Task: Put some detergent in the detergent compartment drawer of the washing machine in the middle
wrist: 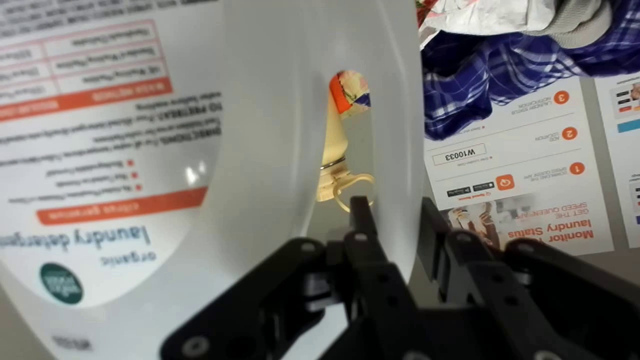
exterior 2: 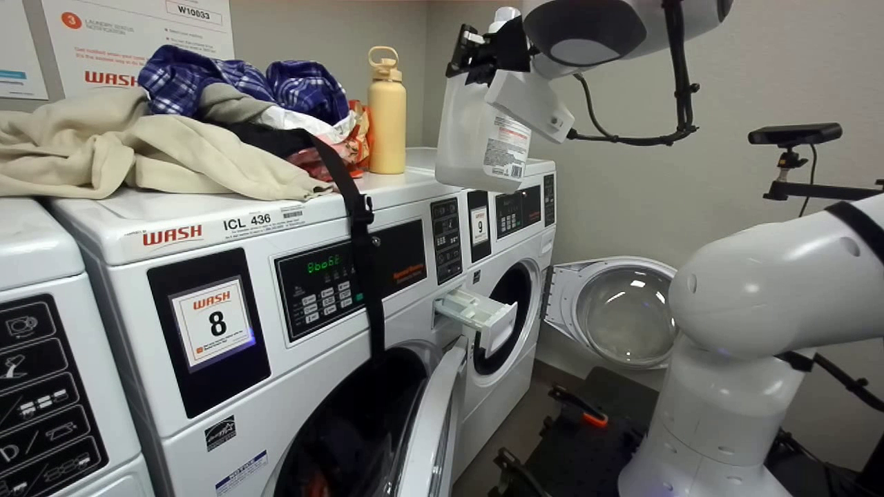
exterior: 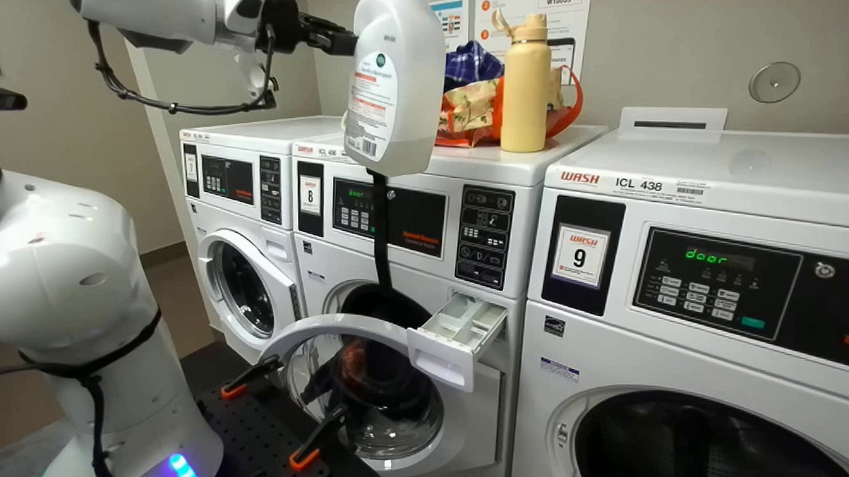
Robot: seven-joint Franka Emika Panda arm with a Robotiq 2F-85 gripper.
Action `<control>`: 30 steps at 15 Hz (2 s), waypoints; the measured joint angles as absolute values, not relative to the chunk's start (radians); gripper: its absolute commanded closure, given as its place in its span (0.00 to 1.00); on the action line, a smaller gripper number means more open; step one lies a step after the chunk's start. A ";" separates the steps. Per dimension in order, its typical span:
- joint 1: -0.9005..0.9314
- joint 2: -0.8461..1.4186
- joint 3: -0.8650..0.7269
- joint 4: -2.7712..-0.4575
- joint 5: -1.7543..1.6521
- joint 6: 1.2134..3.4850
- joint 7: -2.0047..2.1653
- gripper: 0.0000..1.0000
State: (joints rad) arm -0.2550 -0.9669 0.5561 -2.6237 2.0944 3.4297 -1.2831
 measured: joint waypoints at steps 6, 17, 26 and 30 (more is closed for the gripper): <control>-0.326 -0.966 0.551 -2.659 2.104 3.297 -1.204 0.94; -0.492 -0.950 0.551 -2.715 2.270 3.055 -1.168 0.94; -0.515 -0.895 0.551 -2.764 2.396 2.969 -1.168 0.94; -0.510 -0.878 0.530 -2.779 2.430 2.910 -1.155 0.94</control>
